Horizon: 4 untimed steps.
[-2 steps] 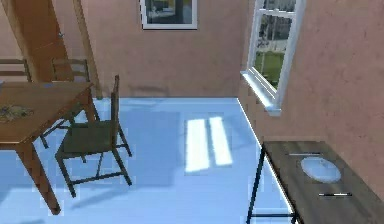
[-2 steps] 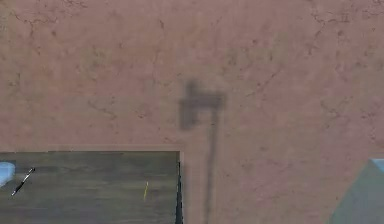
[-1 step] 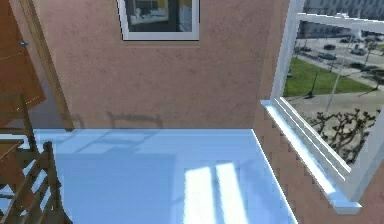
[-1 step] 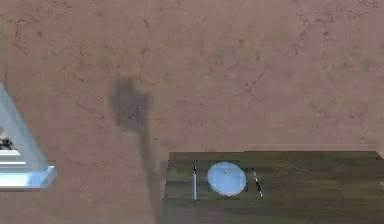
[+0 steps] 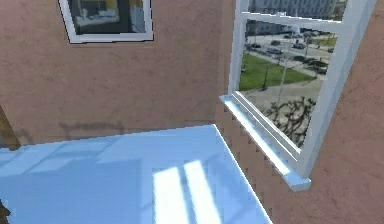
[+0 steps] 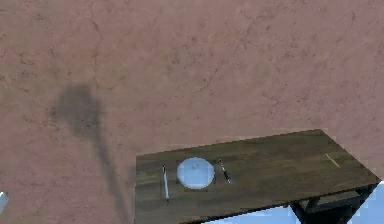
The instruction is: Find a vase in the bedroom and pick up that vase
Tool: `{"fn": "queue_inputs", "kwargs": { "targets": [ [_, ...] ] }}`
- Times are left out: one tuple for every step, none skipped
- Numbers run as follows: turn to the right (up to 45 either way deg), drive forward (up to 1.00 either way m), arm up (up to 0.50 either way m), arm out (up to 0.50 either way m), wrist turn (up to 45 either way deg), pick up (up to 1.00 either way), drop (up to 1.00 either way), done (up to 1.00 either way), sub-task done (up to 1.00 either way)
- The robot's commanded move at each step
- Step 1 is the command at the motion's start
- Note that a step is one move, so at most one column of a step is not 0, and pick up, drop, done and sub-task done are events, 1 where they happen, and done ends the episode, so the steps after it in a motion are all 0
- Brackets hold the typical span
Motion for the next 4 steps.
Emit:
{"fn": "queue_inputs", "kwargs": {
  "targets": [
    [0.0, 0.0, 0.5, 0.0, 0.0, 0.0, 0.0, 0.0, 0.0],
    [0.0, 0.0, 0.36, 0.0, 0.0, 0.0, 0.0, 0.0, 0.0],
    [0.0, 0.0, 0.0, 0.2, 0.0, 0.0, 0.0, 0.0, 0.0],
    [0.0, 0.0, 0.0, 0.0, 45.0, 0.0, 0.0, 0.0, 0.0]
  ]
}}
